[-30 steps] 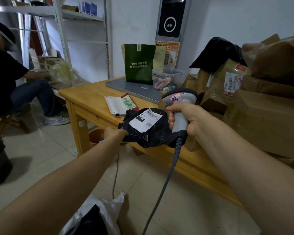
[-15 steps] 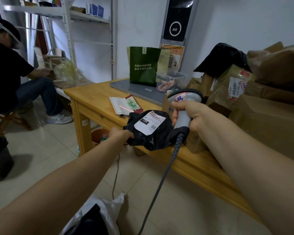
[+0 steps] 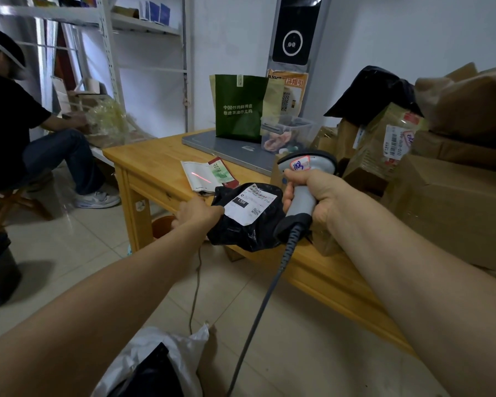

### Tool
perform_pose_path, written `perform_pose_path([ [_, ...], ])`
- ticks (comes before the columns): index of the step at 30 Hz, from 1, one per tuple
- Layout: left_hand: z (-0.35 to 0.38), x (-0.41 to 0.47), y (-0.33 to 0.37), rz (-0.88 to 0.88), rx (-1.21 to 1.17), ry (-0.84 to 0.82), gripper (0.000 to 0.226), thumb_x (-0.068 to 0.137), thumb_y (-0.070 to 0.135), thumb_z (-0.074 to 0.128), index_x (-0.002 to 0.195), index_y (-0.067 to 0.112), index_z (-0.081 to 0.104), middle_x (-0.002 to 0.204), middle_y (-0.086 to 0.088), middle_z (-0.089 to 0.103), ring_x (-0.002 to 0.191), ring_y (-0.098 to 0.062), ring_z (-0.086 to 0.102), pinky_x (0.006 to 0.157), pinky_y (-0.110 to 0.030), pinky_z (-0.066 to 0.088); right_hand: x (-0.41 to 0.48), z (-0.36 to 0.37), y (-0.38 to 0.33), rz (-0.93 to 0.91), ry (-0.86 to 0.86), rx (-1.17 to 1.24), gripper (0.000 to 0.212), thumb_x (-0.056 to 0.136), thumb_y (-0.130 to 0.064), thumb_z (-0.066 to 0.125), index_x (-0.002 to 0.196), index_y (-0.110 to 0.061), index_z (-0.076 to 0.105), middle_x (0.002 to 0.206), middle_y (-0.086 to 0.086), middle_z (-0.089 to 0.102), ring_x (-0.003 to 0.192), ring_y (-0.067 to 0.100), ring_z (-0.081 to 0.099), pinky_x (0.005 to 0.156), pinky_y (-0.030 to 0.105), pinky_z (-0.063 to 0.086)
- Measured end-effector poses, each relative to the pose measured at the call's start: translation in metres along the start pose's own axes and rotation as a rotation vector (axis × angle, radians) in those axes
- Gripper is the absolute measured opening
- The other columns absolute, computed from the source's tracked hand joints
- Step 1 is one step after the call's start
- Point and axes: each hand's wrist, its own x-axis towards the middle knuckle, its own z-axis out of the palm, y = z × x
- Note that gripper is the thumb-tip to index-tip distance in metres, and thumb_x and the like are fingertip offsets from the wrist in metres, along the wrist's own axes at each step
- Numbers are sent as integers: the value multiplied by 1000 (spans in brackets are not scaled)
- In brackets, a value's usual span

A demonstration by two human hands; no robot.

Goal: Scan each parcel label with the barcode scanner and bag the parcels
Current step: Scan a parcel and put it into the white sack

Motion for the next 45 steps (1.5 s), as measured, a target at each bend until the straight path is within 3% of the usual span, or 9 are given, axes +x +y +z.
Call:
perform_pose_path([
  [4, 6, 4, 21, 220, 176, -48, 44, 83, 51, 65, 116, 22, 59, 112, -3, 62, 108, -27, 55, 92, -38, 39, 5, -6, 6, -25, 21, 7, 17, 88, -19, 67, 89, -6, 56, 63, 3, 54, 48, 12, 50, 39, 18, 45],
  [10, 21, 10, 32, 146, 114, -175, 38, 76, 24, 78, 99, 13, 51, 108, -9, 59, 108, -31, 56, 97, -43, 45, 10, -16, 23, -52, -11, -70, 16, 88, -18, 67, 86, -5, 57, 55, 3, 52, 37, 11, 49, 38, 19, 43],
  [15, -22, 3, 19, 28, -206, -154, 54, 76, 13, 81, 121, -4, 57, 125, -18, 59, 116, -32, 57, 96, -38, 48, 3, -13, 46, -41, -107, -152, 21, 90, -19, 65, 75, -7, 55, 48, 1, 52, 37, 11, 48, 37, 18, 42],
  [19, -78, -21, -30, -72, -276, -85, 35, 75, 12, 81, 104, 0, 64, 106, -13, 63, 98, -25, 60, 83, -38, 51, -7, 7, 80, -5, -217, -201, 22, 91, -18, 63, 73, -9, 54, 50, 3, 51, 36, 10, 46, 37, 16, 42],
  [23, -108, -47, -93, -203, -306, -79, 37, 76, 9, 79, 110, 2, 65, 115, -8, 64, 107, -23, 60, 96, -37, 49, -18, 25, 117, 72, -294, -258, 22, 90, -17, 65, 73, -9, 54, 55, 4, 51, 37, 11, 47, 38, 17, 43],
  [29, -90, -85, -190, -426, -232, -24, 38, 80, 7, 76, 115, -2, 64, 115, -19, 62, 110, -33, 59, 87, -35, 47, -24, 34, 164, 145, -305, -297, 16, 86, -15, 69, 79, -6, 58, 57, 7, 54, 39, 14, 50, 39, 21, 45],
  [34, -60, -98, -252, -593, -303, 17, 18, 83, 1, 72, 92, -12, 64, 101, -22, 64, 109, -40, 59, 87, -38, 48, -19, 34, 185, 166, -267, -341, 17, 84, -16, 72, 80, -6, 59, 59, 8, 57, 43, 16, 52, 43, 23, 48],
  [42, -20, -128, -277, -724, -104, -346, 54, 100, 7, 48, 148, -1, 24, 152, -28, 24, 137, -40, 31, 104, -40, 34, -5, 29, 197, 205, -235, -346, 16, 86, -15, 70, 81, -6, 57, 57, 8, 55, 38, 15, 52, 41, 22, 46],
  [45, -21, -124, -260, -646, -73, -355, 49, 97, 7, 53, 142, -5, 36, 147, -23, 38, 133, -42, 39, 105, -41, 39, -9, 26, 190, 170, -215, -343, 17, 86, -14, 69, 78, -5, 57, 58, 9, 54, 38, 15, 51, 40, 21, 46],
])
